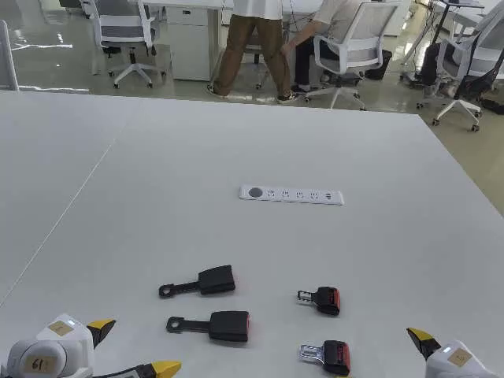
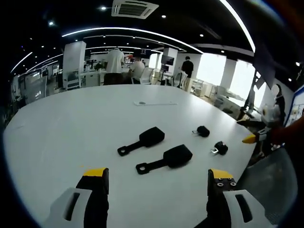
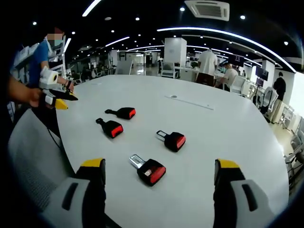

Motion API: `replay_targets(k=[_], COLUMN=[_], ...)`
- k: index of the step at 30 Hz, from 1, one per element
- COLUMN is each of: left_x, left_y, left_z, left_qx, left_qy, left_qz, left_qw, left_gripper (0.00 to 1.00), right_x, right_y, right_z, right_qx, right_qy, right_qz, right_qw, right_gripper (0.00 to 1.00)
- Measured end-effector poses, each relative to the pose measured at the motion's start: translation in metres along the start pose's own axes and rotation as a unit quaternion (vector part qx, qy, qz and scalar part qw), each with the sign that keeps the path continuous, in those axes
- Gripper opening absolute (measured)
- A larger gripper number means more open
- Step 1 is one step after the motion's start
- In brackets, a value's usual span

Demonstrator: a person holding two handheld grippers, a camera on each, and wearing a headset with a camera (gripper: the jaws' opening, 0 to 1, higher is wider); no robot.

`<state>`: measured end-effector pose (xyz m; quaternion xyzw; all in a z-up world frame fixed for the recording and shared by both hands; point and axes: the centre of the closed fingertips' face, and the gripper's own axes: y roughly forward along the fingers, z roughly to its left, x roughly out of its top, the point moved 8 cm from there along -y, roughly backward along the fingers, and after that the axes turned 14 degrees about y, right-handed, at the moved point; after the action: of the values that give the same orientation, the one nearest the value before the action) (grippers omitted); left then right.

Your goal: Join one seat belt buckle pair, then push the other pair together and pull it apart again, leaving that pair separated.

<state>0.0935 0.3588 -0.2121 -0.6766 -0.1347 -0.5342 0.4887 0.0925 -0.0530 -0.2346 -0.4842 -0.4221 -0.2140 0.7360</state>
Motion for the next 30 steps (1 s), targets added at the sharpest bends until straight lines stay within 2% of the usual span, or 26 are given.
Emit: replay_targets(k=[5, 11, 17, 30], left_x=[-0.001, -0.005, -0.001, 0.003], left_y=[-0.001, -0.001, -0.003, -0.002], left_z=[-0.004, -0.003, -0.008, -0.011], left_qx=[-0.001, 0.003, 0.006, 0.006], left_qy=[-0.001, -0.006, -0.008, -0.011], left_qz=[0.002, 0.002, 0.002, 0.001], left_qw=[1.0, 1.0, 1.0, 0.9999], left_gripper=[0.88, 0.88, 0.88, 0.88], right_x=[-0.003, -0.004, -0.004, -0.001], right_y=[-0.001, -0.001, -0.001, 0.001], right_z=[0.001, 0.001, 0.001, -0.002], right_qx=[0.003, 0.005, 0.006, 0.005], right_qy=[0.001, 0.002, 0.003, 0.003], right_qz=[0.003, 0.004, 0.005, 0.003], right_qw=[1.0, 1.0, 1.0, 1.0], right_gripper=[0.96, 0.96, 0.96, 0.96])
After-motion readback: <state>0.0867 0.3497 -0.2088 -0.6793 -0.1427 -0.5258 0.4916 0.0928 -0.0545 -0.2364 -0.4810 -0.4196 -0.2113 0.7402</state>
